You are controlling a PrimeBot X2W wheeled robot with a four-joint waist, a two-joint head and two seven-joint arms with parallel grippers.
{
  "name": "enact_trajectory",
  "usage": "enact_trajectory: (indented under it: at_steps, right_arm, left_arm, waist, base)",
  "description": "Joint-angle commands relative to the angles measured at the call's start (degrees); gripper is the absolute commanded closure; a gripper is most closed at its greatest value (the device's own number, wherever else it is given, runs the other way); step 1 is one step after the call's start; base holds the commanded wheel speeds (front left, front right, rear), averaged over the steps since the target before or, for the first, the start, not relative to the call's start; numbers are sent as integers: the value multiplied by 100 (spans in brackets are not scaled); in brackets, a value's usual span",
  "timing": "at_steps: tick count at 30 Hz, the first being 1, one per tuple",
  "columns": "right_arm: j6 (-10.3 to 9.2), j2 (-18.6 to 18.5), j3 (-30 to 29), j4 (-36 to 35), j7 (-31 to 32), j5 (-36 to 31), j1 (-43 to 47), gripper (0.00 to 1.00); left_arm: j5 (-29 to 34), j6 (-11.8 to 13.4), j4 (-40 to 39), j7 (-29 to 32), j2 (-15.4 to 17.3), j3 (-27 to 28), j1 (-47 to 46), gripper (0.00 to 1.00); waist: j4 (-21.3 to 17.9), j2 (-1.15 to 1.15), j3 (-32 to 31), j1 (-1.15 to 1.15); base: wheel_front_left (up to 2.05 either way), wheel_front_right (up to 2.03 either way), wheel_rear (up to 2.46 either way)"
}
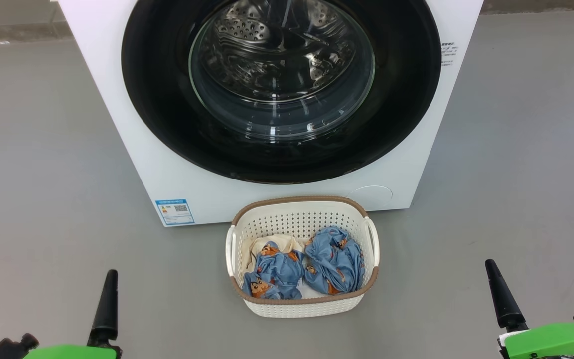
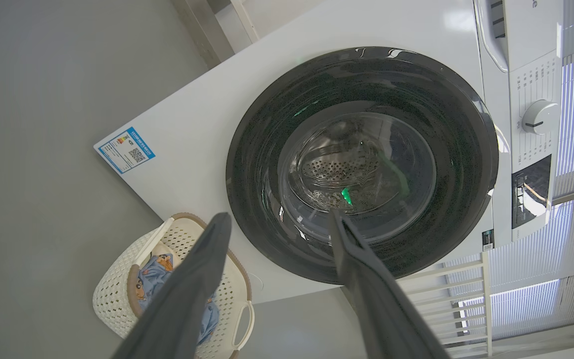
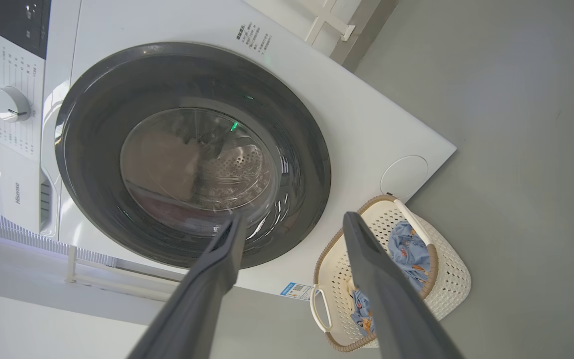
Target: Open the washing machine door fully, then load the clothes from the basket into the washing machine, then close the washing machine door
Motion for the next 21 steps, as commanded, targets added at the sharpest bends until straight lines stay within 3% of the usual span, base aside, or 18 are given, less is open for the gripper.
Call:
enact_trajectory:
  at_steps: [1, 21]
  right_arm:
    - [-1, -101, 82, -183, -46, -133, -283, 0]
    - [-2, -244, 254, -262, -397, -1620, -380, 0]
  left_arm:
    - [108, -27, -183, -47, 136, 56, -255, 0]
    - [1681, -39, -319, -400, 386, -192, -252, 0]
  waist:
    - [0, 0, 1, -1]
    - [6, 0, 39, 0]
  base:
    - [0, 0, 0]
    - [0, 0, 0]
